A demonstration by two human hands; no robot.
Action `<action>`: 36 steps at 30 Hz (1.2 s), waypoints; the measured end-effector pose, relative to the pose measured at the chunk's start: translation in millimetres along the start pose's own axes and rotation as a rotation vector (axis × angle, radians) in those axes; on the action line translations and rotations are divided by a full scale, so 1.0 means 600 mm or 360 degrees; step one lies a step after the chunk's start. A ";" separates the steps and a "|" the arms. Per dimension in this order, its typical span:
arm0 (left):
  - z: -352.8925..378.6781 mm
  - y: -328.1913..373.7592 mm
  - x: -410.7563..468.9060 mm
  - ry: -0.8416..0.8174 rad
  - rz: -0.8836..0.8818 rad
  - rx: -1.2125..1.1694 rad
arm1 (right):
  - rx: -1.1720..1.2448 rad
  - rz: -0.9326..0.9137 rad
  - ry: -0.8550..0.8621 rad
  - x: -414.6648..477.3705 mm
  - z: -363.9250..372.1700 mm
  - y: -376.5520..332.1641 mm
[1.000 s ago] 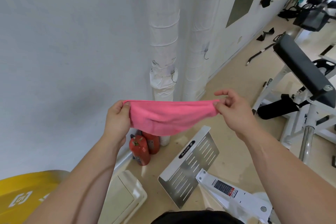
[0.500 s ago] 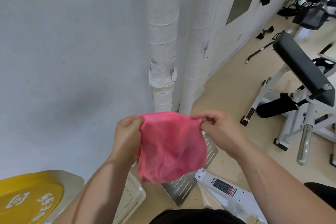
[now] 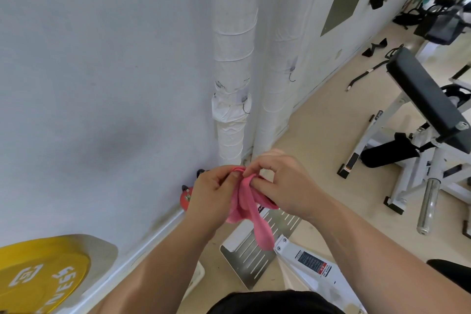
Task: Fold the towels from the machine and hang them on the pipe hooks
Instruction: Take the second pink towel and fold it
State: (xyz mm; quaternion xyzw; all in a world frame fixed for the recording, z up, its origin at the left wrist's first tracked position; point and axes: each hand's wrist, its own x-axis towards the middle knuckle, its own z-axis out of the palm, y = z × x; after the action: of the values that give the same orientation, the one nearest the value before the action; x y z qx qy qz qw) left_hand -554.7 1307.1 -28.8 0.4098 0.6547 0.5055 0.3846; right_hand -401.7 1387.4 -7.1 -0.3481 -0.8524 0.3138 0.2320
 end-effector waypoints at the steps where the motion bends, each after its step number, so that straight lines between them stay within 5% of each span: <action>1: -0.001 -0.002 0.001 0.0048 -0.0019 0.0004 | -0.0028 0.0013 -0.0018 0.000 0.000 0.001; 9: -0.011 -0.026 0.020 0.0575 -0.0371 -0.0239 | 0.0071 0.0119 -0.0437 -0.007 -0.002 -0.005; 12: -0.013 -0.029 0.020 0.0452 -0.0512 -0.0299 | 0.0093 0.0167 -0.0432 -0.007 0.004 0.000; 16: 0.001 -0.019 -0.004 -0.0019 -0.0352 -0.0289 | 0.0259 0.0186 -0.0271 0.002 0.004 -0.001; 22: 0.017 0.003 -0.029 -0.0197 -0.0350 -0.0531 | 0.0251 0.0069 -0.0154 0.003 -0.004 0.000; 30: 0.012 0.002 -0.028 -0.0331 -0.0230 -0.0377 | -0.0098 -0.0042 0.0057 0.002 -0.005 0.004; 36: 0.015 -0.006 -0.012 -0.0144 -0.0236 -0.0381 | -0.0211 -0.0107 0.0051 -0.005 -0.010 0.028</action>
State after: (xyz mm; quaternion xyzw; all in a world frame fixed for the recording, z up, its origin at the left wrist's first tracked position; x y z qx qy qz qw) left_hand -544.1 1303.0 -33.3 0.3338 0.6003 0.5311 0.4961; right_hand -388.3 1397.1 -15.1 -0.3389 -0.8787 0.2431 0.2324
